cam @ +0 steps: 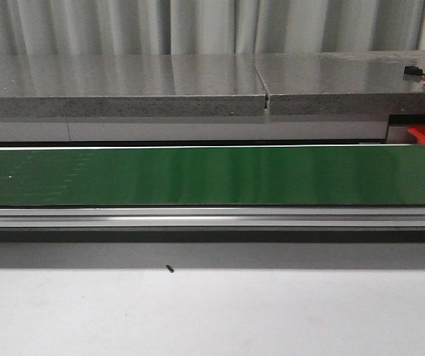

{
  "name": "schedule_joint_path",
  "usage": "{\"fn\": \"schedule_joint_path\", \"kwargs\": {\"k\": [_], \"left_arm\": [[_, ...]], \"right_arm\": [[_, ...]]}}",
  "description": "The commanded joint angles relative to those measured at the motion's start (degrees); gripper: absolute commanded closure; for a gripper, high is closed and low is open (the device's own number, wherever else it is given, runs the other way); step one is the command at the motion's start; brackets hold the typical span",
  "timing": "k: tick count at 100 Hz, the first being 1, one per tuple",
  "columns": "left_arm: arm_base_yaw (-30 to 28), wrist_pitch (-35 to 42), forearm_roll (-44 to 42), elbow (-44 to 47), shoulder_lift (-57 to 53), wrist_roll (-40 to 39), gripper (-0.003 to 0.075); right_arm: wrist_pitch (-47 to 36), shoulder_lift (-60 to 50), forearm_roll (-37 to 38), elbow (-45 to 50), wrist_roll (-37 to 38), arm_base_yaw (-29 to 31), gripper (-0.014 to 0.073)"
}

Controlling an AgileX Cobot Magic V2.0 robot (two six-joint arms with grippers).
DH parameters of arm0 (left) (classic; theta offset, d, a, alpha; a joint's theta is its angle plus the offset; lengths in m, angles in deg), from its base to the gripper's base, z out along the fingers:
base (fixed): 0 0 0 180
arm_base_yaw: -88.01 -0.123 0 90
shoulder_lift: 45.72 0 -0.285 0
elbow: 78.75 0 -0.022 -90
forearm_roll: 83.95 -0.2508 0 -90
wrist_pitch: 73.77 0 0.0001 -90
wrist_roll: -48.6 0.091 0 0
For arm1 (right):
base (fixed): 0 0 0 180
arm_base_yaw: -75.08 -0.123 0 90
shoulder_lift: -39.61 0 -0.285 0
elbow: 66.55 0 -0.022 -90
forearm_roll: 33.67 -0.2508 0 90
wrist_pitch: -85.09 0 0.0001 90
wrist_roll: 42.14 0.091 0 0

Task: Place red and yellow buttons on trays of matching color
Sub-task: 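Raise the open right gripper back up over the belt's end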

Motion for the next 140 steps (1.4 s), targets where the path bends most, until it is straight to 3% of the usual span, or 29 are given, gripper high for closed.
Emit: {"fn": "schedule_joint_path", "kwargs": {"k": [1, 11, 21, 45, 54, 79, 140], "left_arm": [[0.5, 4.0, 1.0, -1.6, 0.4, 0.0, 0.0741], [0.5, 4.0, 1.0, -1.6, 0.4, 0.0, 0.0741], [0.5, 4.0, 1.0, -1.6, 0.4, 0.0, 0.0741], [0.5, 4.0, 1.0, -1.6, 0.4, 0.0, 0.0741], [0.5, 4.0, 1.0, -1.6, 0.4, 0.0, 0.0741], [0.5, 4.0, 1.0, -1.6, 0.4, 0.0, 0.0741], [0.5, 4.0, 1.0, -1.6, 0.4, 0.0, 0.0741]], "right_arm": [[-4.0, -4.0, -0.5, 0.2, -0.7, -2.8, 0.0055], [-5.4, -8.0, 0.2, 3.0, -0.7, -5.5, 0.0061], [-6.1, -12.0, 0.3, 5.7, -0.7, -6.8, 0.0144], [-5.9, -21.7, 0.3, 10.9, -0.7, -9.9, 0.0553], [-5.6, -25.5, 0.3, 12.8, -0.8, -11.2, 0.0669], [-4.9, -31.9, 0.3, 15.7, -0.8, -11.9, 0.0662], [-4.9, -31.9, 0.3, 15.7, -0.8, -11.9, 0.0662]]}}
